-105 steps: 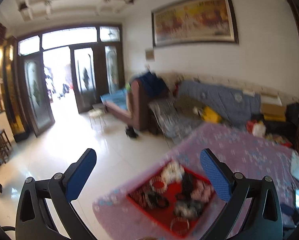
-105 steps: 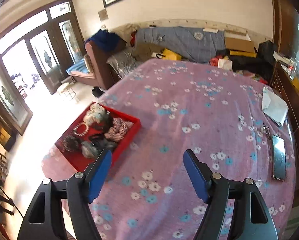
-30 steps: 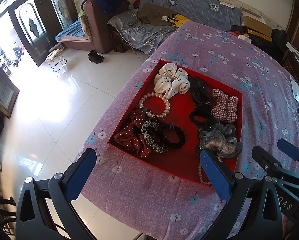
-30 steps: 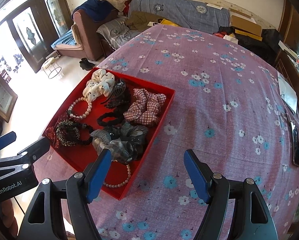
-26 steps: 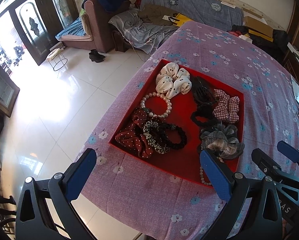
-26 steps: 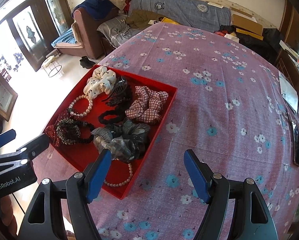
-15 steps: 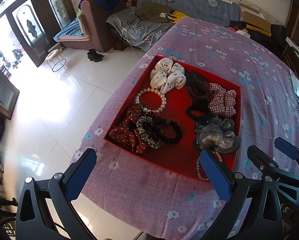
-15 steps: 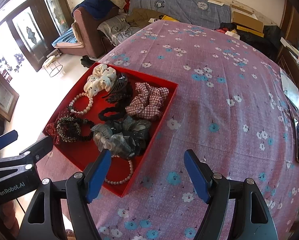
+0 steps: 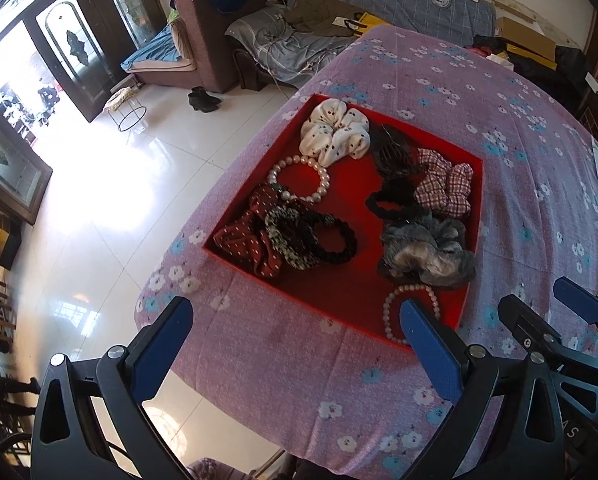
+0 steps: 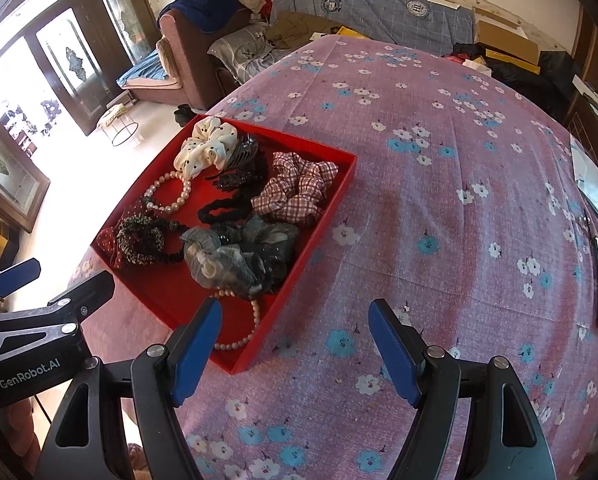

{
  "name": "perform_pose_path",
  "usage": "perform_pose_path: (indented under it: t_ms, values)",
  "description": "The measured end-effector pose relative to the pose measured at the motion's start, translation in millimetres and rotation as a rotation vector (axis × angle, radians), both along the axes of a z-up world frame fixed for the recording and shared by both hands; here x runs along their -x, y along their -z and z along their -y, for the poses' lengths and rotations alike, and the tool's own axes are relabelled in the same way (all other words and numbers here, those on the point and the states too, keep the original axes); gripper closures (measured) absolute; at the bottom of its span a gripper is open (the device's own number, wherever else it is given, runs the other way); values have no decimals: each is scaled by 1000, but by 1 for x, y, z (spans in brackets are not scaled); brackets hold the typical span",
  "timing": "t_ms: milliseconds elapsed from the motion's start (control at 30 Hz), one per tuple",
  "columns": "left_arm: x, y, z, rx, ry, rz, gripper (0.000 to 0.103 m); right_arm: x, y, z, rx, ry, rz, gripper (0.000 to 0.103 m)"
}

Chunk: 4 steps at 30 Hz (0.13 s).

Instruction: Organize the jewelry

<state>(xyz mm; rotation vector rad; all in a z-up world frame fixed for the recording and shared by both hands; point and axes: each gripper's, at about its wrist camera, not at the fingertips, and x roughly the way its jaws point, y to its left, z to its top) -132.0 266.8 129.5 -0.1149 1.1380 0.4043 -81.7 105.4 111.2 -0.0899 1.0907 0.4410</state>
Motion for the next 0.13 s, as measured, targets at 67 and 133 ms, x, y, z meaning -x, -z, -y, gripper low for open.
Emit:
perform_pose_path:
  t_ms: [67,133]
  values:
    - [1,0,7,-3,-2,-5,0,1,1,6,-5,-4,-3,23]
    - [1,1,16,-2,4,-9,0,2,2,14,-11,-2,-4,23]
